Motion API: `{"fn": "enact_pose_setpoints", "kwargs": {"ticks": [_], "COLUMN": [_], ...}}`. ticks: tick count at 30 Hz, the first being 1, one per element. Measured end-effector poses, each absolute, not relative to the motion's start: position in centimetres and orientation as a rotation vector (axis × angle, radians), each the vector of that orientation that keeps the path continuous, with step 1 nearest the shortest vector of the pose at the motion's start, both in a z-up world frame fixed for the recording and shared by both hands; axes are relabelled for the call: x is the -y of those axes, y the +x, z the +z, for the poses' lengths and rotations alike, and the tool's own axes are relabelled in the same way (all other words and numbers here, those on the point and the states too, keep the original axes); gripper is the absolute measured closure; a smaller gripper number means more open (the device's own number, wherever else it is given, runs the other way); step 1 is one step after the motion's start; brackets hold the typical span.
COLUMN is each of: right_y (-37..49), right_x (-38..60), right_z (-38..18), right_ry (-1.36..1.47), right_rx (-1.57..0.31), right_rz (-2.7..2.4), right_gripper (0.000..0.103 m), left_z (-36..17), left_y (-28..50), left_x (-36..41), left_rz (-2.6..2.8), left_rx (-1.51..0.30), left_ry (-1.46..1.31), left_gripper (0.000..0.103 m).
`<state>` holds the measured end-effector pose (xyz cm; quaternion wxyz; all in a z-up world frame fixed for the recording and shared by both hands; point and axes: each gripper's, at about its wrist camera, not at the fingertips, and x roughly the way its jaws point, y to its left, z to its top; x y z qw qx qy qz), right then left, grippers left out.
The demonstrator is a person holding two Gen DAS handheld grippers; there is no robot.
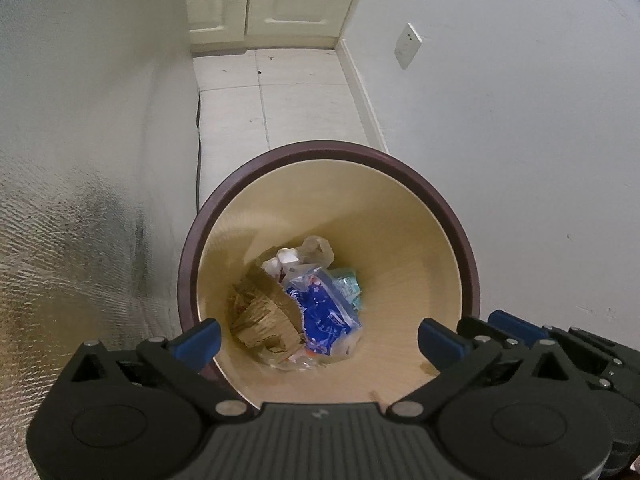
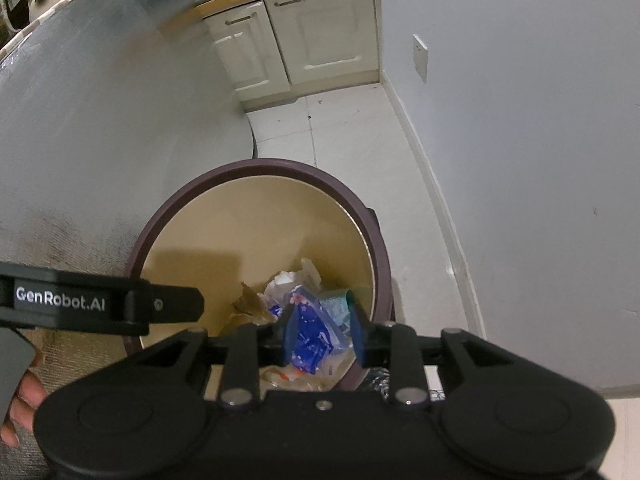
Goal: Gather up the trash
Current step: 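Open the left gripper while the right gripper opens, dropping both items into the wastebasket, then move both open grippers back from the wastebasket toward the table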
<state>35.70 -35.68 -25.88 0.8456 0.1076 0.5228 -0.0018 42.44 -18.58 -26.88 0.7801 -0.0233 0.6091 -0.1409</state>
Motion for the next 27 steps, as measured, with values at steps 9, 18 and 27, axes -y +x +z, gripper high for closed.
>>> {"fn": "enact_pose_setpoints", "kwargs": {"ticks": [9, 18, 27], "right_y": [34.9, 33.3, 30.9], "right_x": [36.2, 37.0, 38.0], "right_z": [-25.6, -24.6, -22.8], "right_ry": [0.21, 0.184, 0.192], "right_rx": [-1.107, -1.096, -1.042], "right_rz": [-0.008, -0.033, -0.064], "right_gripper": [0.062, 0.044, 0.012], "left_z": [-26.7, -25.4, -23.5], "left_y": [41.7, 39.9, 37.6], "left_x": [18.4, 17.4, 16.8], "left_rz": [-0.299, -0.274, -0.241], "left_rx": [-1.299, -1.249, -1.184], "left_ry": [-0.026, 0.026, 0.061], "left_gripper": [0.0, 0.0, 0.0]}}
